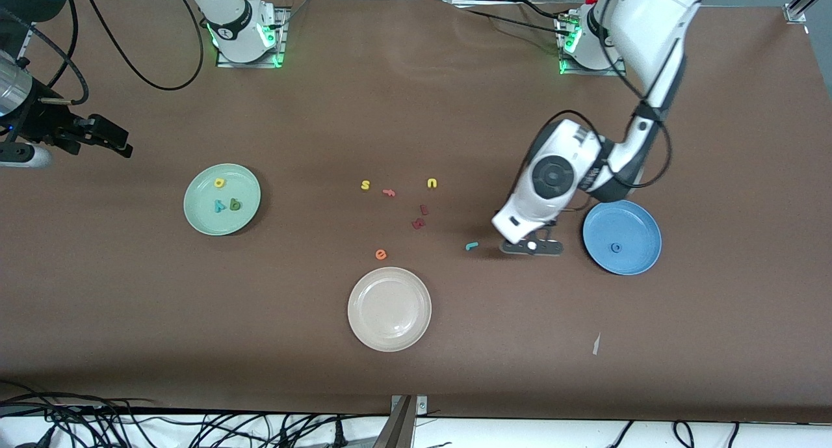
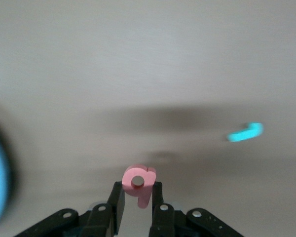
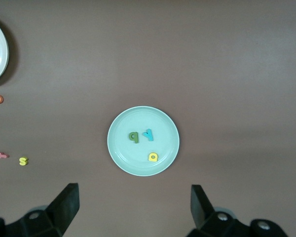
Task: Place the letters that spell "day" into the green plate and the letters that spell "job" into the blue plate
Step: 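Carry the pink q to the blue plate and open the left gripper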
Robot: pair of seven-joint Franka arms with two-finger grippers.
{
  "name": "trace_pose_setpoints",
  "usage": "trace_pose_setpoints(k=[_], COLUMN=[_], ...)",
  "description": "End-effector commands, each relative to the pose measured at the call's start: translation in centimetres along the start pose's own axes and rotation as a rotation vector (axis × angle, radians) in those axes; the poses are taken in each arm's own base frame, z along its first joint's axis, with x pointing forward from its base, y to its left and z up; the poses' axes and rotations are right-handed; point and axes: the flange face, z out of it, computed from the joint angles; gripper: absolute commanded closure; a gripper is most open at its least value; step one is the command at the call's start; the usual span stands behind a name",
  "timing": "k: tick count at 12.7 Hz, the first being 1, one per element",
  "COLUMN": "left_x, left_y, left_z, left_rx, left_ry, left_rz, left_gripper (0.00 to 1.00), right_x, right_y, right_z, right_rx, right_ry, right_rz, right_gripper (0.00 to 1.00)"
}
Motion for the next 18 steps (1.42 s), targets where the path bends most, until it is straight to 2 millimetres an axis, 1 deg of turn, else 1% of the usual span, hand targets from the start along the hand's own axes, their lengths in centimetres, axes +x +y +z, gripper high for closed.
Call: trace_pose_setpoints(k=[1, 3, 4, 5, 6, 7, 8, 9, 10, 11, 12, 14, 16, 17, 18], left_x=[0.8, 1.3, 1.7, 1.9, 1.9, 2.0, 2.0, 2.0, 2.1, 2.3, 2.4, 2.4, 2.2, 2.1, 2.6], left_y=[-6.3, -11.0, -14.0, -16.5, -18.4, -19.6, -20.0, -20.0, -19.8, -19.6, -19.0, -17.2, -13.3, -10.4, -7.6], left_z=[-0.4, 0.7, 1.0, 1.3, 2.0, 2.7, 3.4, 3.7, 3.5, 2.9, 2.6, 2.3, 2.2, 1.7, 1.1], left_rx=[0.028, 0.024, 0.028, 0.057, 0.076, 0.089, 0.101, 0.105, 0.104, 0.096, 0.094, 0.085, 0.023, 0.0, -0.029], left_ry=[-0.023, -0.046, -0.051, -0.054, -0.065, -0.077, -0.088, -0.092, -0.085, -0.074, -0.07, -0.059, -0.056, -0.047, -0.034], left_rz=[0.105, 0.168, 0.198, 0.239, 0.265, 0.303, 0.321, 0.319, 0.307, 0.284, 0.268, 0.225, 0.111, 0.08, 0.032], left_gripper=[0.94, 0.94, 0.94, 0.94, 0.92, 0.89, 0.77, 0.42, 0.0, 0.0, 0.0, 0.0, 0.0, 0.0, 0.0], right_x=[0.3, 0.3, 0.3, 0.3, 0.3, 0.3, 0.3, 0.3, 0.3, 0.3, 0.3, 0.3, 0.3, 0.3, 0.3], right_y=[0.0, 0.0, 0.0, 0.0, 0.1, 0.0, 0.0, 0.0, 0.0, 0.0, 0.1, 0.1, 0.1, 0.1, 0.1], right_z=[-0.5, -0.5, -0.5, -0.5, -0.5, -0.5, -0.5, -0.4, -0.4, -0.4, -0.4, -0.4, -0.4, -0.4, -0.4], right_rx=[-0.006, -0.005, -0.006, -0.006, -0.005, -0.005, -0.005, -0.005, -0.005, -0.005, -0.005, -0.005, -0.005, -0.004, -0.005], right_ry=[0.0, -0.002, 0.0, 0.0, 0.0, -0.002, -0.002, -0.003, -0.005, -0.005, -0.005, -0.005, -0.006, -0.006, -0.006], right_rz=[-0.01, -0.01, -0.01, -0.01, -0.008, -0.01, -0.01, -0.01, -0.01, -0.01, -0.008, -0.01, -0.01, -0.009, -0.01], right_gripper=[0.0, 0.0, 0.0, 0.0, 0.0, 0.0, 0.0, 0.0, 0.0, 0.0, 0.0, 0.0, 0.0, 0.0, 0.0])
